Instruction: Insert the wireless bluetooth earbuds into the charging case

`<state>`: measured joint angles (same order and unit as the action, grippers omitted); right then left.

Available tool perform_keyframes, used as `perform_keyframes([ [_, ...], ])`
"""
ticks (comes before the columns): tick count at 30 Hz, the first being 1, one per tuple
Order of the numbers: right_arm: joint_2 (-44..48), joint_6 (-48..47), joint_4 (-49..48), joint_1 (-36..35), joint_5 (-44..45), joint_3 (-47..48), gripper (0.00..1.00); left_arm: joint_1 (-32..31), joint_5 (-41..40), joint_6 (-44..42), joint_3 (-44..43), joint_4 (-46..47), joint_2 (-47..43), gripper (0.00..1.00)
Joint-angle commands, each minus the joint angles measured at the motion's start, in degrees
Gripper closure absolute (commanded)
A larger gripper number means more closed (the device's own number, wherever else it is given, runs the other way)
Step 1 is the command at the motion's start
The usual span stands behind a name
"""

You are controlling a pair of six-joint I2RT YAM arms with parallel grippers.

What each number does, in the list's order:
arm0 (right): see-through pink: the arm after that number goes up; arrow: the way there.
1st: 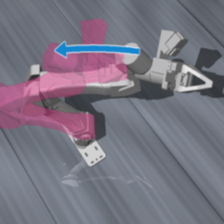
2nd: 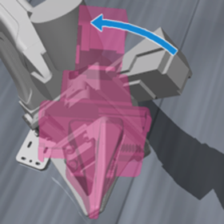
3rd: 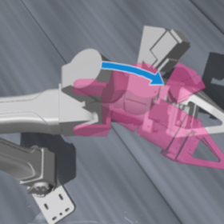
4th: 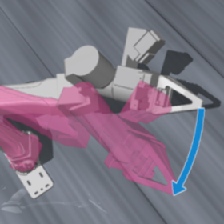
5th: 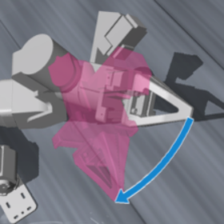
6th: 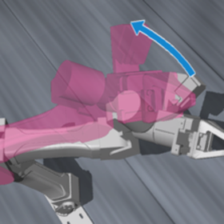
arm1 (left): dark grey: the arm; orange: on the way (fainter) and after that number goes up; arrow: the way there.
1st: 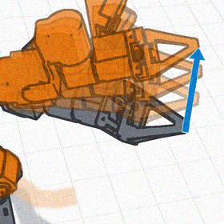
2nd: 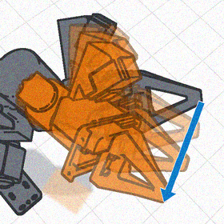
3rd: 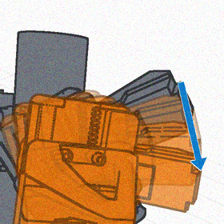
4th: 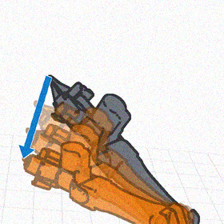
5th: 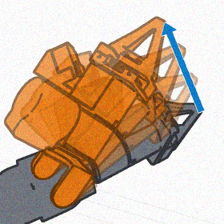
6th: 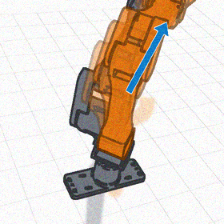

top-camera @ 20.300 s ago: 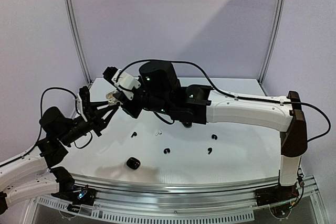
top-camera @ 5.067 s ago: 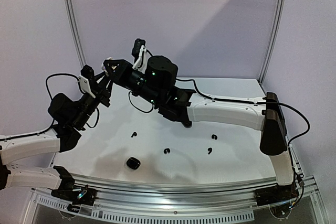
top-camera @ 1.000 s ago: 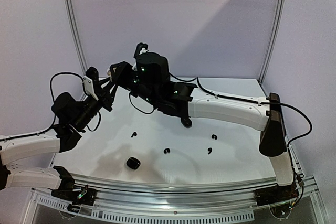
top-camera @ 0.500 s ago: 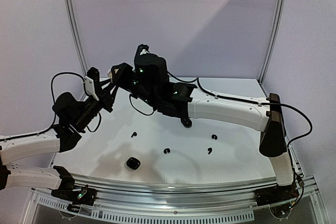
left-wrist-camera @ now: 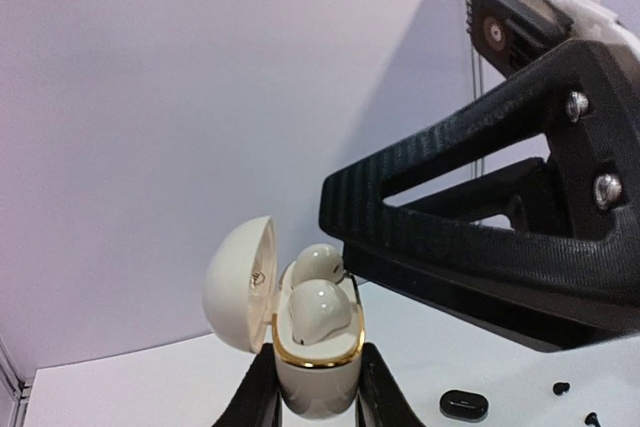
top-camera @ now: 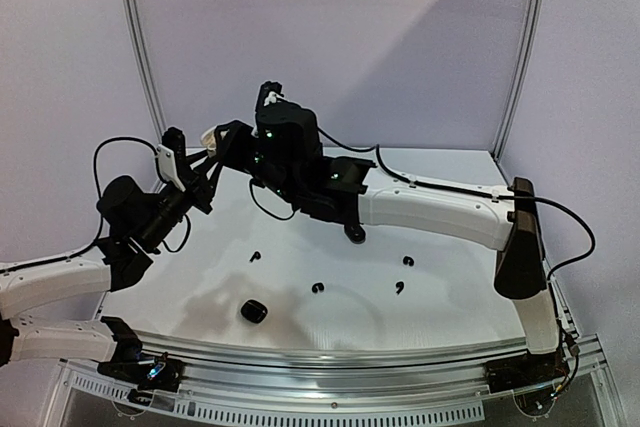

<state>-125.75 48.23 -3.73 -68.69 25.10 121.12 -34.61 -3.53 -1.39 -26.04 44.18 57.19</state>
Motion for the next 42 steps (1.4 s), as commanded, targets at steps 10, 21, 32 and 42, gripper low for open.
perform_keyframes([
  [10, 14.29, -18.51, 12.03, 1.52, -5.66, -4.45, 0.62, -0.21, 17.85, -17.13, 1.45, -5.95, -4.5, 1.0],
  [21, 13.01, -19.53, 28.17, 3.06, -22.3, -1.17, 0.58, -0.28, 42.48, -47.33, 6.19, -17.89, -12.55, 1.0],
  [32, 8.6, -21.3, 33.53, 1.42, -31.54, -1.11, 0.63, -0.32, 36.25, -51.03, 3.39, -19.57, -9.95, 1.0],
  [42, 13.13, -22.32, 34.67, 0.64, -30.89, -9.23, 0.68, -0.28, 33.61, -48.66, 2.84, -17.67, -8.39, 1.0],
])
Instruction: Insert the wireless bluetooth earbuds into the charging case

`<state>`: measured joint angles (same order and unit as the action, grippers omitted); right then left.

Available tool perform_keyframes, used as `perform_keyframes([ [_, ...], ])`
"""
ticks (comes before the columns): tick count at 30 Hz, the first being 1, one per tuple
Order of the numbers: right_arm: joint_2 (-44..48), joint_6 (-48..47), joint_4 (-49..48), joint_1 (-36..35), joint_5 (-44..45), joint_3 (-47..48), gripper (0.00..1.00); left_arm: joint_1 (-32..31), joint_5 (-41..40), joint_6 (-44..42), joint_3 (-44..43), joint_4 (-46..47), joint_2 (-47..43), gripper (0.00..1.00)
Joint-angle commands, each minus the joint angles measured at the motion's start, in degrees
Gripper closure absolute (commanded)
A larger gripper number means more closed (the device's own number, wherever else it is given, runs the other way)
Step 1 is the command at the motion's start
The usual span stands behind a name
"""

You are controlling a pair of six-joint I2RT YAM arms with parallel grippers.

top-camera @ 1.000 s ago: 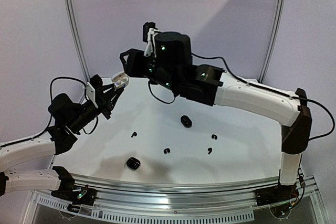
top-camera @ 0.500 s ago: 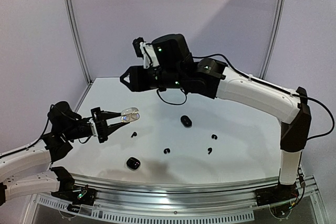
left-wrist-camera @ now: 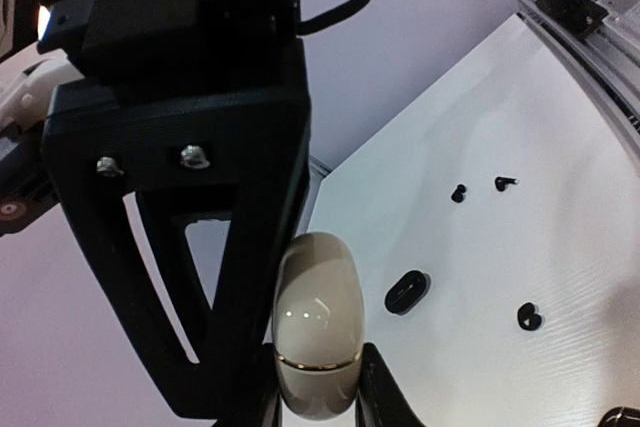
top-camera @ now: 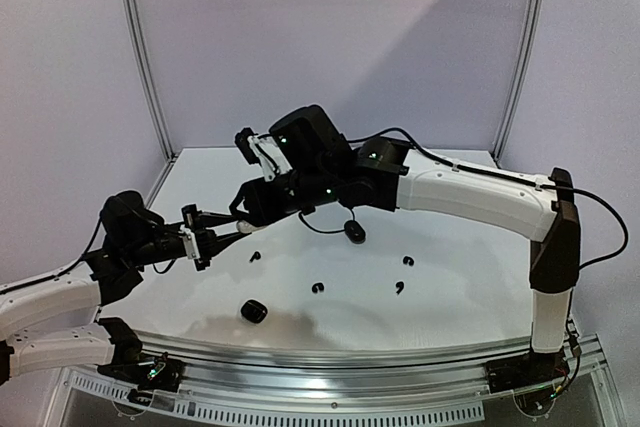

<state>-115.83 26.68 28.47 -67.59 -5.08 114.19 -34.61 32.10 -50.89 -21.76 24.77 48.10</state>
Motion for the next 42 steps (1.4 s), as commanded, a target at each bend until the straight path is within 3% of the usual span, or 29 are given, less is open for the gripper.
perform_keyframes([
  [1, 3.23, -0.87, 2.95, -0.47, -0.76, -2.31, 0.69, -0.21, -2.18, 1.15, -1.52, 1.88, 0.88, 1.0],
  [6, 4.6, -1.03, 3.2, -0.43, 0.77, -2.41, 0.67, -0.19, -2.48, 3.88, -1.83, 1.5, 1.3, 1.0],
  [9, 7.13, -1.36, 1.4, 0.92, 1.26, -2.9, 0.62, -0.19, -2.33, 11.9, -3.68, -0.95, 1.39, 1.0],
  [12, 10.96, -1.57, -2.91, 2.53, 1.14, -6.2, 0.54, 0.27, 0.52, 25.82, -7.43, -5.61, 1.79, 1.0],
  [16, 18.98, -5.46, -10.34, 3.16, -0.35, -13.98, 0.37, 2.51, 12.6, 48.48, -10.82, -6.39, 2.45, 1.0],
  [18, 21.32, -7.02, -13.46, 3.15, -3.14, -16.99, 0.3, 2.78, 17.34, 62.22, -10.83, -2.08, 2.6, 1.0],
  [23, 22.08, -7.2, -17.37, 3.08, -10.06, -18.86, 0.29, 2.71, 22.98, 84.98, -8.13, 15.75, 4.08, 1.0],
  [32, 17.98, -7.85, -16.72, 2.1, -15.82, -16.46, 0.36, 2.71, 22.37, 87.99, -8.84, 19.28, 4.29, 1.0],
  [39, 16.77, -6.53, -15.98, 1.94, -17.22, -16.08, 0.56, 2.71, 21.51, 88.33, -8.83, 19.45, 4.55, 1.0],
  [42, 16.49, -6.0, -16.45, 1.92, -16.51, -16.36, 0.47, 3.55, 18.19, 90.36, -9.24, 15.38, 4.67, 1.0],
])
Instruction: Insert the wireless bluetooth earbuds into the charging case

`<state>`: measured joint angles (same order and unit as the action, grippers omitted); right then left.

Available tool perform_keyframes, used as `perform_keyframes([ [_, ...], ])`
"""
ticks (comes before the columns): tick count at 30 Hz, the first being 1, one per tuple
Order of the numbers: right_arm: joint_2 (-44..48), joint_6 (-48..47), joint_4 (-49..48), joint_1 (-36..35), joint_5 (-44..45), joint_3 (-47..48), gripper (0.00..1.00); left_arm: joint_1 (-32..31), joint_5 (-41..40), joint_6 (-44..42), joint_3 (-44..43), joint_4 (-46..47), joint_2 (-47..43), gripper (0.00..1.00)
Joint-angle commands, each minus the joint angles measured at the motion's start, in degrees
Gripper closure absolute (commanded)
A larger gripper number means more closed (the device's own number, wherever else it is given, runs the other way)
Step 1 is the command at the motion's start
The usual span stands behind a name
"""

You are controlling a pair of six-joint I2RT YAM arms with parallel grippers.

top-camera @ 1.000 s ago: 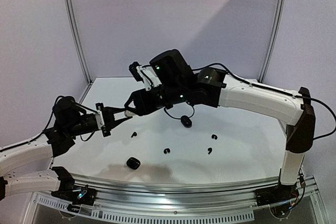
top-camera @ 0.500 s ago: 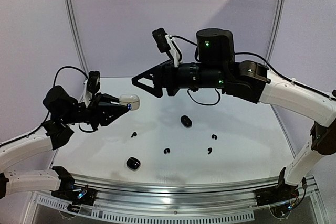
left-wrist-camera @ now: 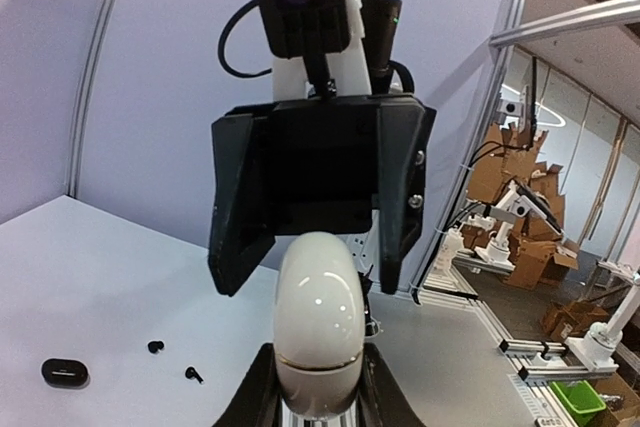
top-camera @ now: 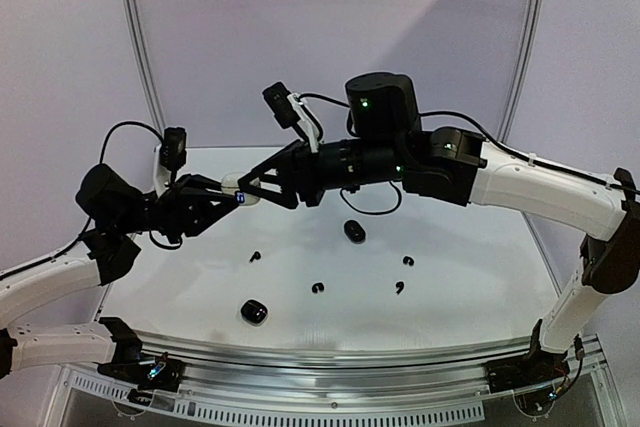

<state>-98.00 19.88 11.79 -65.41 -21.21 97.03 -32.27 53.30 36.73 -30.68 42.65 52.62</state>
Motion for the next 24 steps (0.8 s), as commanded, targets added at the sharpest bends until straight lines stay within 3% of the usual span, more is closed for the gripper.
perform_keyframes([
  [1, -1.13, 0.85, -0.26, -0.33, 0.4, 0.48, 0.44, 2.2, -4.52, 4.38, -0.53, -5.47, 0.49, 1.0],
  [3, -0.19, 1.03, -0.51, -0.05, 4.64, -0.8, 0.35, 5.65, -4.79, 8.5, -0.96, -11.8, 2.42, 1.0],
  [6, 2.76, 2.45, -1.89, 1.47, 13.0, -4.89, 0.33, 13.84, -2.11, 12.72, -1.71, -24.99, 8.51, 1.0],
  [12, 11.35, 6.62, -8.58, 3.31, 27.48, -16.23, 0.31, 20.18, -4.9, 1.2, -5.22, -44.17, 12.05, 1.0],
  [17, 13.3, 7.84, -3.49, 4.02, 30.52, -15.4, 0.31, 26.59, -8.24, -3.44, -7.42, -47.65, 19.41, 1.0],
  [21, 14.15, 6.31, -2.59, 4.55, 30.14, -16.25, 0.3, 31.74, -7.26, -1.97, -13.3, -47.57, 26.14, 1.0],
  [24, 15.07, 6.3, -3.13, 5.4, 30.23, -18.09, 0.3, 34.31, -8.98, -4.13, -20.14, -52.79, 31.59, 1.0],
])
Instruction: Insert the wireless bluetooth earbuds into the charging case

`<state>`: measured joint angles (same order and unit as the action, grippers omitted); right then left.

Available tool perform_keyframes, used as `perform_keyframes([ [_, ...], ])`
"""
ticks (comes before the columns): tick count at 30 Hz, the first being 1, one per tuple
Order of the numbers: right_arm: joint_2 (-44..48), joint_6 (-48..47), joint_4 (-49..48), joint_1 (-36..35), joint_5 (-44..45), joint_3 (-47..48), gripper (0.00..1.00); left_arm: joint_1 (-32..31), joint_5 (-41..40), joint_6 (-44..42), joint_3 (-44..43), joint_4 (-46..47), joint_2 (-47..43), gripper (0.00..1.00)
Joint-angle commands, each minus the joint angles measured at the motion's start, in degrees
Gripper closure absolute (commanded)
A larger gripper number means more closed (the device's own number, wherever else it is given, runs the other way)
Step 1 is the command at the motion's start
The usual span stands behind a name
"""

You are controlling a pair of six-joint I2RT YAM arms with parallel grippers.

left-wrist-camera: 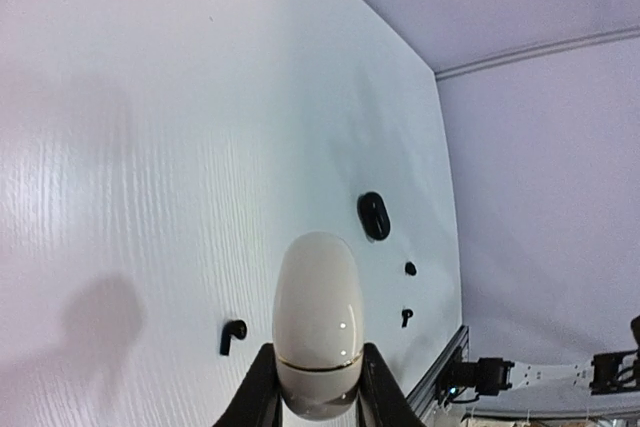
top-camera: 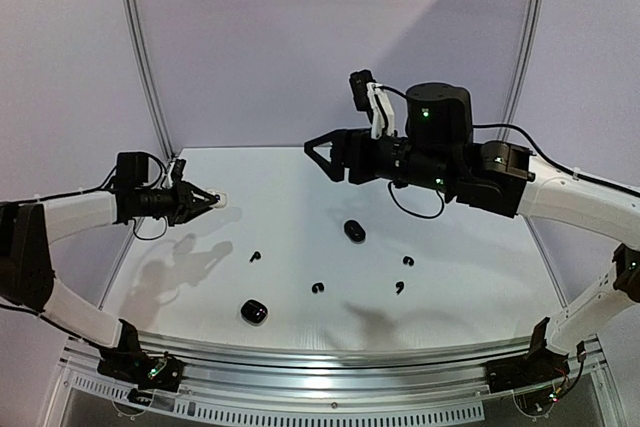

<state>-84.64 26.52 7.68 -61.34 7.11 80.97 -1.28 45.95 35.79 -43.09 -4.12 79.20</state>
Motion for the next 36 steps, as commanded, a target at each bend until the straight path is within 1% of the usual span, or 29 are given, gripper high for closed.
perform_keyframes([
  [1, 2.03, -0.65, 0.87, 1.45, 2.15, -2.59, 0.3, 3.76, -1.76, -3.82, -9.83, -8.53, 7.39, 1.0],
  [3, 2.57, -0.92, 0.21, 1.42, 2.48, -3.7, 0.3, 4.62, -1.96, -3.95, -13.88, -12.97, 12.43, 1.0],
  [4, 2.9, -0.9, -0.25, 1.46, 2.5, -4.49, 0.3, 5.1, -1.55, -3.0, -15.11, -13.51, 14.8, 1.0],
  [7, 3.7, -0.16, -0.64, 1.53, 2.34, -5.96, 0.3, 6.14, 0.94, 0.74, -17.82, -12.52, 21.33, 1.0],
  [10, 4.86, 1.29, -0.36, 1.42, 2.44, -7.41, 0.3, 6.2, 1.66, 1.81, -19.9, -10.96, 26.04, 1.0],
  [15, 6.96, 4.26, -1.82, 1.47, 3.06, -10.52, 0.3, 6.24, 0.92, 2.05, -20.48, -8.39, 31.17, 1.0],
  [19, 6.11, 6.48, 0.66, 1.48, 3.31, -10.0, 0.3, 6.29, 1.79, 2.96, -19.89, -8.22, 35.55, 0.92],
  [20, 5.31, 7.02, 1.91, 1.41, 3.25, -9.39, 0.3, 6.33, 1.49, 3.06, -19.44, -8.07, 36.0, 0.9],
  [22, 4.2, 7.66, 3.82, 1.48, 2.96, -8.33, 0.3, 6.38, 1.15, 2.86, -18.75, -8.23, 36.3, 0.81],
  [26, 3.03, 9.32, 4.53, 1.46, 2.98, -8.41, 0.3, 6.41, 1.55, 2.13, -18.7, -9.36, 37.02, 0.59],
  [32, 2.42, 9.74, 4.27, 1.45, 3.82, -8.13, 0.3, 6.97, 0.36, 2.22, -17.84, -12.61, 36.24, 0.37],
  [36, 2.21, 9.3, 4.87, 1.52, 4.57, -7.55, 0.3, 7.17, -0.72, 2.99, -16.74, -15.61, 34.05, 0.15],
])
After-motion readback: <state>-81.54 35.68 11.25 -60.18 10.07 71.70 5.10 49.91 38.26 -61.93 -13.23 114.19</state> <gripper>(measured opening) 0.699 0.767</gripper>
